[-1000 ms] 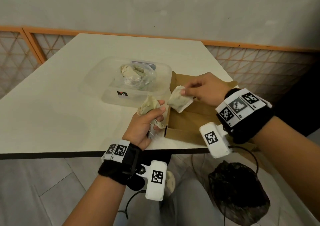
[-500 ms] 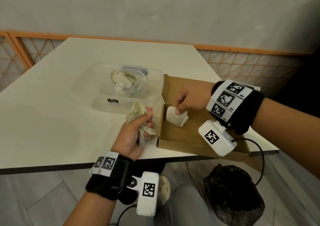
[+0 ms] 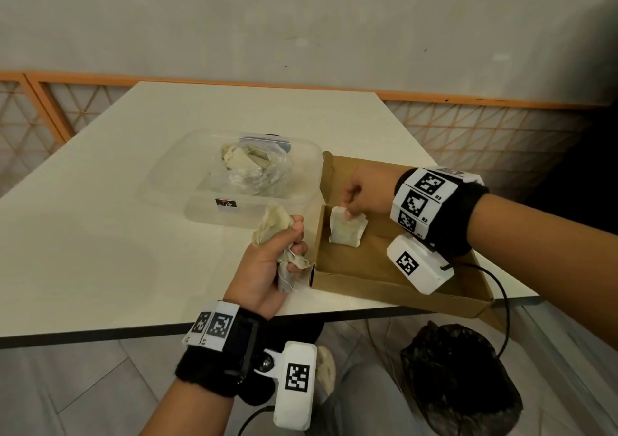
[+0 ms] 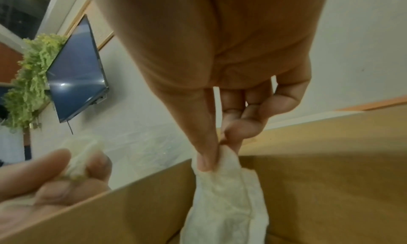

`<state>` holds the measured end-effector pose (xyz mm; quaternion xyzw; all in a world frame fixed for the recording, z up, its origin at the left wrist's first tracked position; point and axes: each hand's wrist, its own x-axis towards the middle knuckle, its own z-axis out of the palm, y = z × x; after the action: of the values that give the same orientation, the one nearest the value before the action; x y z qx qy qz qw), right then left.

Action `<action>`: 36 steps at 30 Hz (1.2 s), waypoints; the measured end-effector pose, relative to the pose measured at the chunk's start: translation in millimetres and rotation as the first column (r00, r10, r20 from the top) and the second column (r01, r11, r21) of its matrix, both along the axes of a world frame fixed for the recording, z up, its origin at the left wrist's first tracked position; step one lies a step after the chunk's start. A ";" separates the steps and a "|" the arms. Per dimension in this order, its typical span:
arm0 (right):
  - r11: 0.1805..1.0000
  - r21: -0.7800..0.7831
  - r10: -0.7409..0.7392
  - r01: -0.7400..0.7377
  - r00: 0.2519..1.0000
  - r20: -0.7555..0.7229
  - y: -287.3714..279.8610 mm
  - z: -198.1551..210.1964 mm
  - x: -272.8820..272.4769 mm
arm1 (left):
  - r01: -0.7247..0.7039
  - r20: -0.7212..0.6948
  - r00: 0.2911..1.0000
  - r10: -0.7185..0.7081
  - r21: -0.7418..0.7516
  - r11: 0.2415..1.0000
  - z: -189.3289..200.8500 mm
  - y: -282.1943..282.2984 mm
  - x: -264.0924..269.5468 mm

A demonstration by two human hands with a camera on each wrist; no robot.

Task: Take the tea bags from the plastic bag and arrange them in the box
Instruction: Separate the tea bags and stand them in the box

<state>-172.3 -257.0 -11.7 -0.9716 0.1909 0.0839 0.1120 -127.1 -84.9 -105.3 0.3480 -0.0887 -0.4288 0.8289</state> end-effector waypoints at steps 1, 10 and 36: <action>1.000 0.022 0.003 -0.003 1.000 0.004 -0.3 0.6 -0.5 | 0.000 -0.001 1.000 0.000 0.001 1.000 0.0 0.1 -0.1; 0.999 0.031 -0.029 0.029 1.000 -0.003 -2.7 5.2 8.2 | 0.006 -0.022 1.000 -0.006 0.007 1.000 1.3 -0.3 0.1; 0.890 0.450 -0.011 -0.076 0.982 0.188 46.1 3.8 -10.6 | 0.068 0.139 0.988 -0.065 -0.016 0.998 2.7 5.2 -8.4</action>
<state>-182.9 -210.9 -7.9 -0.9249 0.1385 0.0372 0.3522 -135.6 -79.7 -102.6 0.3652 -0.1618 -0.4303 0.8095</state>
